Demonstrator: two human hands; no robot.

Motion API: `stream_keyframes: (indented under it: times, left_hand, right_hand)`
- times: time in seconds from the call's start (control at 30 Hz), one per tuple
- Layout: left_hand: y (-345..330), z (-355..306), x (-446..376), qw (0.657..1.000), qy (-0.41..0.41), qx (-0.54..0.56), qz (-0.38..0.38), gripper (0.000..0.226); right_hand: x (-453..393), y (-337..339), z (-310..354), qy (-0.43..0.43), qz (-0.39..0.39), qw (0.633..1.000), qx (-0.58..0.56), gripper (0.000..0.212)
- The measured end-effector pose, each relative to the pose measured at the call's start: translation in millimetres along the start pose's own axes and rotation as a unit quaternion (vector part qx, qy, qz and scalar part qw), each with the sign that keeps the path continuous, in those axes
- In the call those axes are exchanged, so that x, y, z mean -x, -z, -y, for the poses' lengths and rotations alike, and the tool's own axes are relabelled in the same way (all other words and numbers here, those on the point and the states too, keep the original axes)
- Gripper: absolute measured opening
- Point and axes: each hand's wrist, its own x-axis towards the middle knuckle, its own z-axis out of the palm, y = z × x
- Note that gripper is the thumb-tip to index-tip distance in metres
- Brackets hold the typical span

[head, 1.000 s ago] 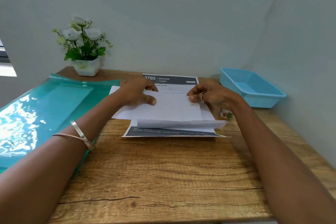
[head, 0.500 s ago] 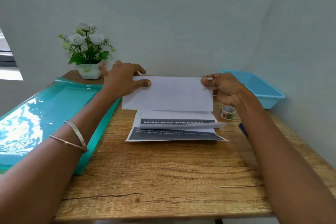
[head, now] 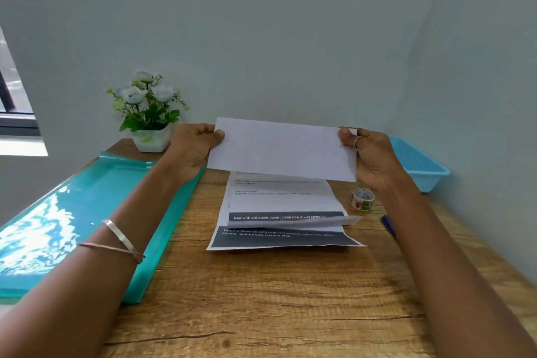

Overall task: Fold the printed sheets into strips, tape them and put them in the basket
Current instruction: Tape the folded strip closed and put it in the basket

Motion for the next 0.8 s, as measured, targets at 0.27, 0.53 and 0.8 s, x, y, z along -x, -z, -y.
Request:
stream_keyframes:
  times: [0.27,0.53,0.8]
  left_hand:
    - [-35.4,-11.8,2.4,0.994,0.022,0.104,0.01,0.006]
    - [-133.1,-28.8,13.7,0.991,0.043,-0.044,0.116,0.027]
    - [-230.7,-21.7,33.4,0.97,0.09,-0.05,0.221,0.009]
  right_hand:
    - [24.3,41.7,33.5,0.004,0.078,0.994,0.082,0.04]
    - [24.7,85.2,58.2,0.111,-0.174,0.977,-0.052,0.055]
    - [13.1,134.3,50.7,0.098,-0.344,0.931,0.068,0.029]
